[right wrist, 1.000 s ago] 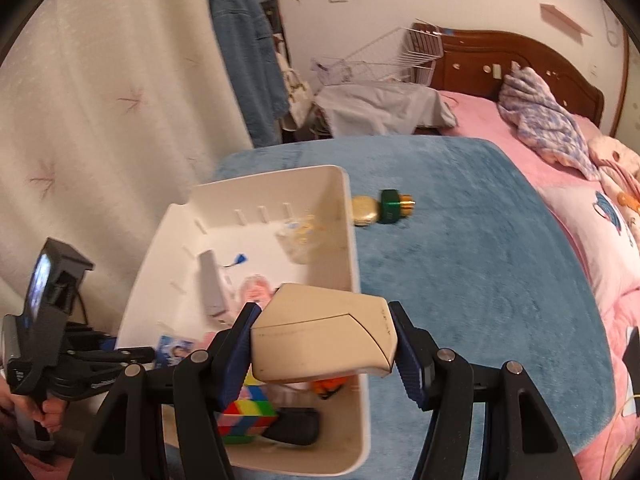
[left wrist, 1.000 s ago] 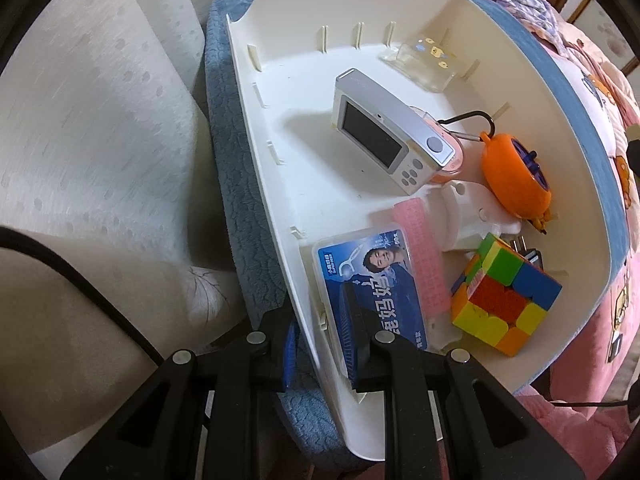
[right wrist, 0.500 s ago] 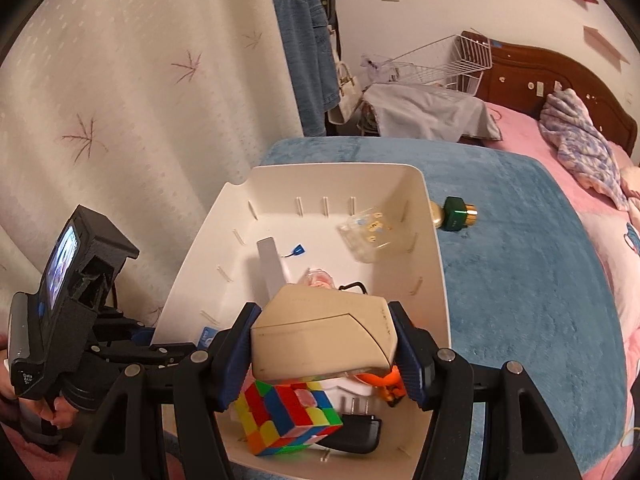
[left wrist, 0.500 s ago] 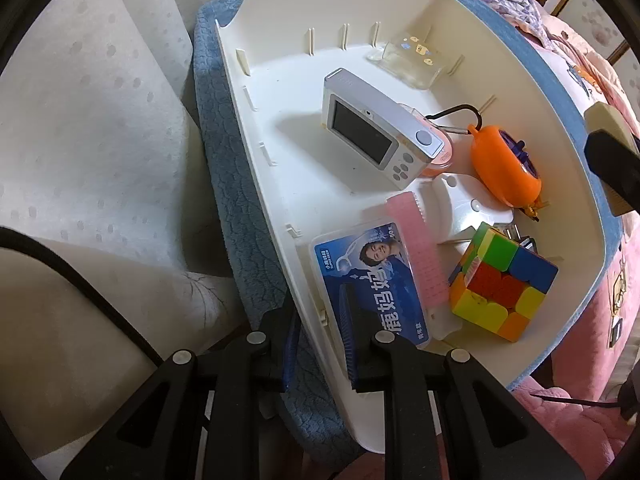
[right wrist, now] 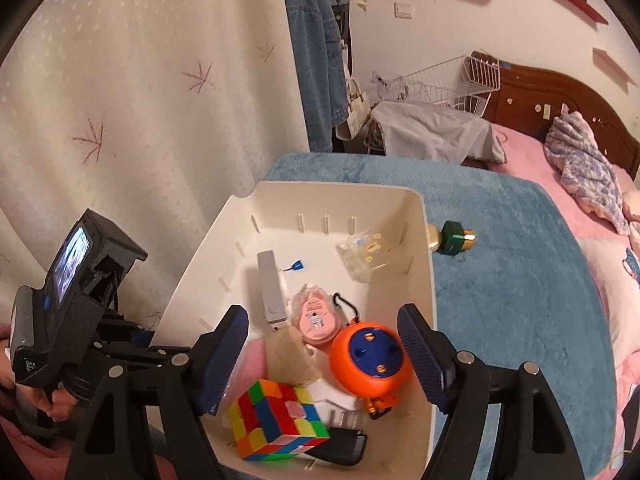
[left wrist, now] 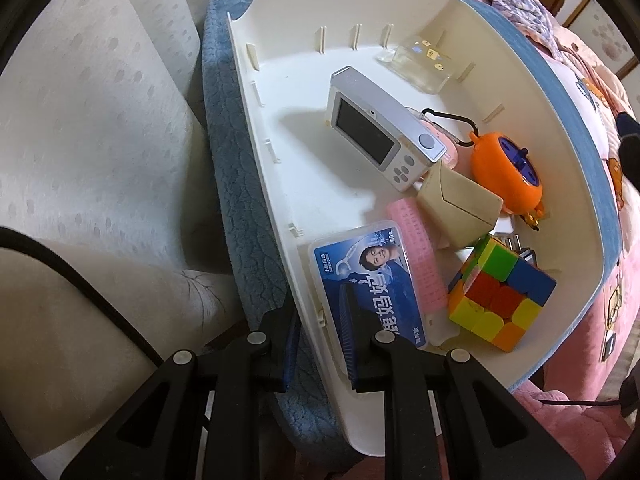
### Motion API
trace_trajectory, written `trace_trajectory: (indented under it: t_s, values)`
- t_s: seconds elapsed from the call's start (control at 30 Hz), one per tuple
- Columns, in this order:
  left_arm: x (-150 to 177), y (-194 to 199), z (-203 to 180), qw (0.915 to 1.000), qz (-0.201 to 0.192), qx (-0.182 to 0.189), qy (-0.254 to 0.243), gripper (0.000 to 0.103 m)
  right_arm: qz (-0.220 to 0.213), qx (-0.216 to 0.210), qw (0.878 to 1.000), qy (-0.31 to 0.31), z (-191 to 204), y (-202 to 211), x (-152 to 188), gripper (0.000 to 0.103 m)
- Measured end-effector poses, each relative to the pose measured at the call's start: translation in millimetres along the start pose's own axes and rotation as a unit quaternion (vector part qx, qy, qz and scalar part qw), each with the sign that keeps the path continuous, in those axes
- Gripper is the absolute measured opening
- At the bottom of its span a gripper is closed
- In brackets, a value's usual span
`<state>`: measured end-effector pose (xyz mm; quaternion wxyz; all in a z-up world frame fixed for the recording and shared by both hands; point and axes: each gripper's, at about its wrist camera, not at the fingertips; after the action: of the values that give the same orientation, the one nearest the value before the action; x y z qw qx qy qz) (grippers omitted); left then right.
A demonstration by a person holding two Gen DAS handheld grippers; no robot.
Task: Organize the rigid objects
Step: 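Carry the beige case into the tray and open the right tool, then move the right tool to the green-and-gold bottle and grasp it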
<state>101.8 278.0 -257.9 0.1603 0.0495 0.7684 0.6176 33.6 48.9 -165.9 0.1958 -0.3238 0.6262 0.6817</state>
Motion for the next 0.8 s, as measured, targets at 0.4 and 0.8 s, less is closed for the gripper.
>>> trace_trajectory:
  t_s: [0.4,0.8]
  values:
    - [-8.5,-5.0,-2.2,0.9985,0.015,-0.019,0.049,0.019,-0.005,0.0,1.0,-0.008,-58.8,-1.8,-20.0,0.078]
    - [-19.9,-12.1,15.5,0.9869,0.013,0.005,0.161,0.019,0.02,-0.002,0.999,-0.029,-135.0,-44.0,-45.1,0.078]
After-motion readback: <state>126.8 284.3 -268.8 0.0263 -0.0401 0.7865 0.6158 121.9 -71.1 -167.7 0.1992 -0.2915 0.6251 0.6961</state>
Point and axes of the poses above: each gripper's, at about its wrist camera, not at the fingertips, and y roughly against the way its jaws point, z to its left, x to its underside, and after that the axes turned 7 degrees about x, right-handed
